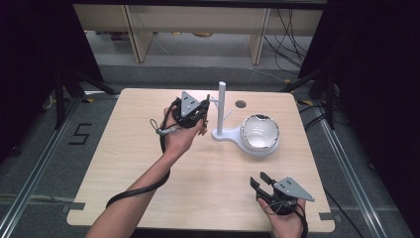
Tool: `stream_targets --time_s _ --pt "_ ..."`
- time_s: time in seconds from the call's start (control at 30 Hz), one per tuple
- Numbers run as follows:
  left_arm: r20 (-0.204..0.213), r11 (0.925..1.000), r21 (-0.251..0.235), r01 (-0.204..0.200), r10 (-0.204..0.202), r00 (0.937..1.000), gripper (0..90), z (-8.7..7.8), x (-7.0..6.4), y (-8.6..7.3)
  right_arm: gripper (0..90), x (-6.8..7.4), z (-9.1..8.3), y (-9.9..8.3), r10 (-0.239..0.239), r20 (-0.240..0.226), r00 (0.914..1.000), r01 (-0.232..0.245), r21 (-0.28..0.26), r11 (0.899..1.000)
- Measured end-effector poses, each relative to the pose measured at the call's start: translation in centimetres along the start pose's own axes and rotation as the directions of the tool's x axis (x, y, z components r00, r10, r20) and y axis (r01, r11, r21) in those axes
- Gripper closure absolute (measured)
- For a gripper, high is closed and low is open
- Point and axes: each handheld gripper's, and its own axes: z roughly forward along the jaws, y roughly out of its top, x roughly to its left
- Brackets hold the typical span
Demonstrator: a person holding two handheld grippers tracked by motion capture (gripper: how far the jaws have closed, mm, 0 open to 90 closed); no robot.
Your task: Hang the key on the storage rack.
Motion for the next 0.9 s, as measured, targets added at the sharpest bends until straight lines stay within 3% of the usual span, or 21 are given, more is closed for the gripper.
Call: stream_targets --time_s 0.27,0.37,0.5,0.87,0.9 --pt "-0.001 0.9999 0.005 -0.012 0.012 0.9999 83.9 0.22 -0.34 0.0 55.9 -0.02 0.01 -0.02 0.001 -0.001 1.0 -0.001 0.004 1.0" --pt "-0.003 0.9999 0.008 -0.011 0.011 0.9999 83.9 0.27 -0.41 -0.07 55.9 0.13 -0.01 -0.02 0.027 -0.007 0.9996 -0.027 0.01 1.0" --pt "-0.003 0.9997 0.018 -0.018 0.018 0.9998 83.9 0.41 -0.46 -0.2 55.9 0.06 0.24 0.01 0.001 -0.018 0.9998 -0.001 -0.005 1.0" --pt "-0.006 0.9994 0.024 -0.024 0.024 0.9997 83.9 0.66 -0.91 -0.09 55.8 0.1 0.18 -0.05 0.019 -0.002 0.9998 -0.019 0.008 1.0" --pt "-0.006 0.9994 0.024 -0.026 0.027 0.9996 83.9 0.68 -0.92 -0.12 55.8 -0.03 0.28 -0.01 -0.006 -0.01 0.9999 0.006 0.0 1.0"
